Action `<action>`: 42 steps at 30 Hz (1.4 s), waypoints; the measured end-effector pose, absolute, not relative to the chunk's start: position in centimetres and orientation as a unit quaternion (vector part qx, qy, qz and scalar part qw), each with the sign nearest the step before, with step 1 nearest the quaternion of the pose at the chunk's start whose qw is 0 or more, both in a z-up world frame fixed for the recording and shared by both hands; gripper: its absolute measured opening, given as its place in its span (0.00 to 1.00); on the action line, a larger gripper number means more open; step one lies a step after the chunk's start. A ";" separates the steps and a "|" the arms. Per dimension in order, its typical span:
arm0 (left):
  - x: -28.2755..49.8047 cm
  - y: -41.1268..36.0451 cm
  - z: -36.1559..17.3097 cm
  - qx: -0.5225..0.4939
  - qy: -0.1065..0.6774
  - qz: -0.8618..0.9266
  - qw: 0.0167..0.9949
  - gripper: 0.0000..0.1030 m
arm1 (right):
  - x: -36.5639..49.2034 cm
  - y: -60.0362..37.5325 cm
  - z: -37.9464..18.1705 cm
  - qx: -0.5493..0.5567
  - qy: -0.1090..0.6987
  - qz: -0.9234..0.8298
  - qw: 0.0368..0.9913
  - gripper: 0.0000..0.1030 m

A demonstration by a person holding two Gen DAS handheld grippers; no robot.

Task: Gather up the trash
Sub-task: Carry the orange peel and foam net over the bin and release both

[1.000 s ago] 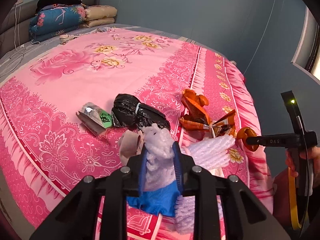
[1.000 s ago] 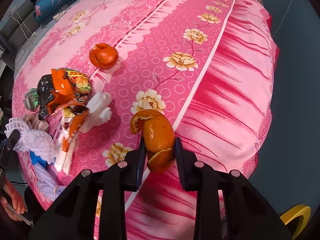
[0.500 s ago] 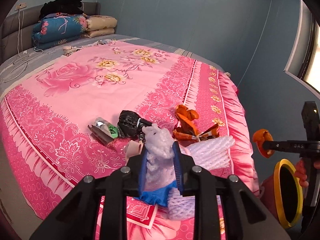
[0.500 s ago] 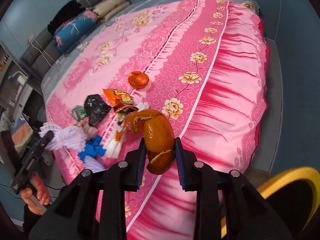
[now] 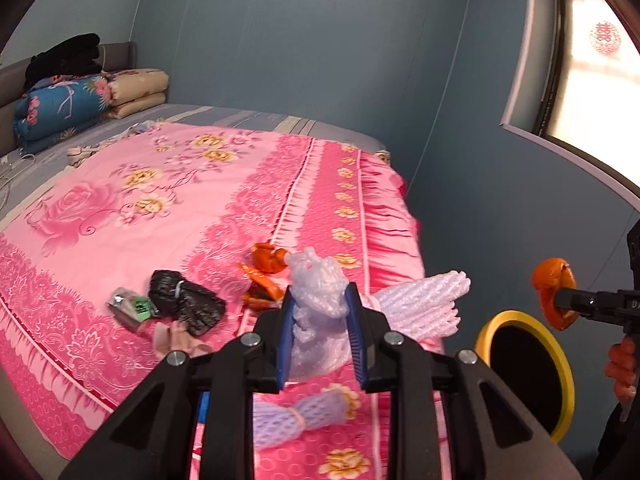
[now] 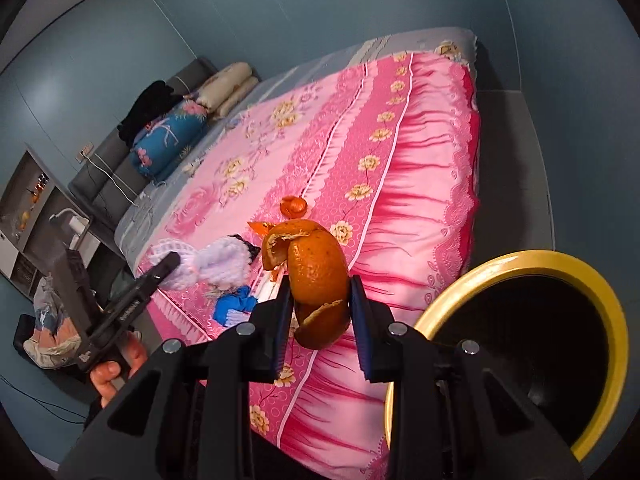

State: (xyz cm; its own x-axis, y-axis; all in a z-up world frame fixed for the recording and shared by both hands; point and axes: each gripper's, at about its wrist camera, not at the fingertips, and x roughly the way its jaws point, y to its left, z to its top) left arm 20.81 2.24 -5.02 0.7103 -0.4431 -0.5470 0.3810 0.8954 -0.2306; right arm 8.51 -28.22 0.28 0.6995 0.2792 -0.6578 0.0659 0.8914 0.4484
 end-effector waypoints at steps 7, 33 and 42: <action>18.2 -1.7 -3.9 -0.043 0.299 -0.256 0.918 0.22 | 3.6 -30.6 4.4 0.233 0.320 0.054 0.917 0.27; 11.7 -13.0 -1.9 0.026 0.297 -0.353 0.887 0.22 | -6.2 -36.7 10.6 0.249 0.196 0.003 0.949 0.29; 9.7 -16.5 -2.8 0.058 0.305 -0.385 0.869 0.22 | -5.6 -38.9 8.8 0.274 0.210 -0.011 0.938 0.30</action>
